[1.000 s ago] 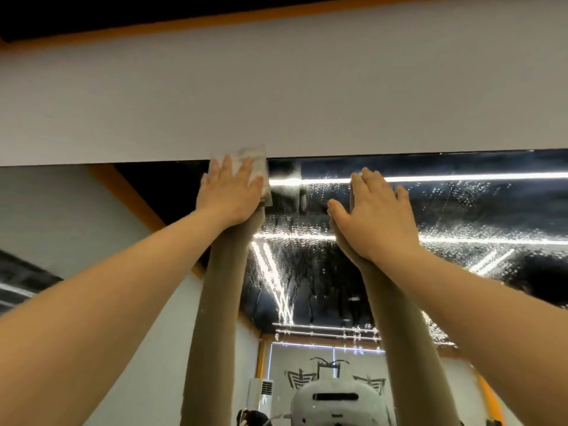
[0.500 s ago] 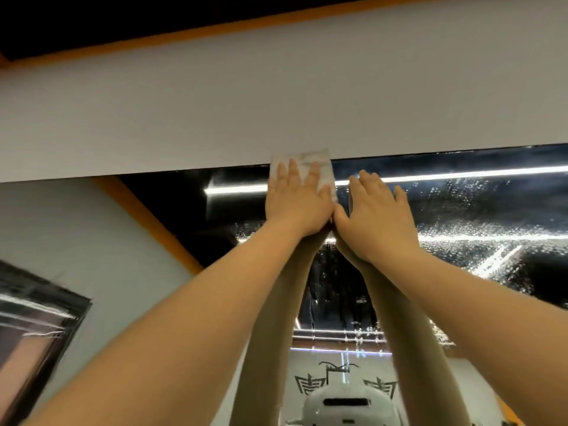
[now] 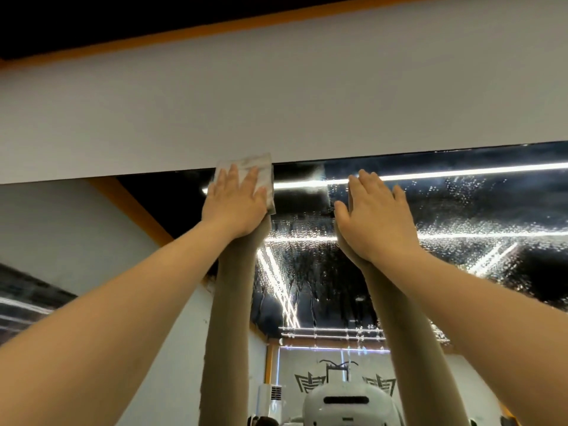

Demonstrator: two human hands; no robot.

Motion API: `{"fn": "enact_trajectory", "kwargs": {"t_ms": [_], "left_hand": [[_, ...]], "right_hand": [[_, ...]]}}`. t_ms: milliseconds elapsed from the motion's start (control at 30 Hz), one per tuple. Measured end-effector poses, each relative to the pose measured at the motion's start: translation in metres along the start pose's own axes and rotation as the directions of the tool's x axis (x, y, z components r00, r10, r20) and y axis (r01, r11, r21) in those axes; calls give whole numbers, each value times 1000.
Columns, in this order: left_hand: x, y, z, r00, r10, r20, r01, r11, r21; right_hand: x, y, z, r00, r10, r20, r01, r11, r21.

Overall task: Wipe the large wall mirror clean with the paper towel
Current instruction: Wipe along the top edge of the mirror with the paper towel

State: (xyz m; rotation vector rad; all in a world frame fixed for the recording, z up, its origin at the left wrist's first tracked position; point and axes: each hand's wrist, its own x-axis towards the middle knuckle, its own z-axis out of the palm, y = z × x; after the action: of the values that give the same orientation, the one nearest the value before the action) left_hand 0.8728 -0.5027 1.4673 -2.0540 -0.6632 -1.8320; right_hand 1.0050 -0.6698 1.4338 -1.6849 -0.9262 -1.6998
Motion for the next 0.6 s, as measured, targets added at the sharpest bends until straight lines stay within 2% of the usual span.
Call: {"fn": "enact_trajectory", "kwargs": {"t_ms": [167, 367, 500, 600], "left_hand": [[-4, 20, 2, 998, -57, 1, 57, 998, -38], [-10, 45, 7, 1000, -17, 9, 17, 999, -42], [-13, 60, 10, 1000, 28, -9, -28, 998, -52], [-15, 66, 10, 1000, 16, 6, -15, 999, -46]], "right_hand": [[-2, -2, -1, 1000, -7, -10, 7, 1000, 13], [-4, 0, -6, 999, 3, -34, 1, 992, 127], [-7, 12, -16, 993, -115, -9, 115, 993, -24], [-13, 36, -31, 993, -107, -45, 101, 986, -135]]}}
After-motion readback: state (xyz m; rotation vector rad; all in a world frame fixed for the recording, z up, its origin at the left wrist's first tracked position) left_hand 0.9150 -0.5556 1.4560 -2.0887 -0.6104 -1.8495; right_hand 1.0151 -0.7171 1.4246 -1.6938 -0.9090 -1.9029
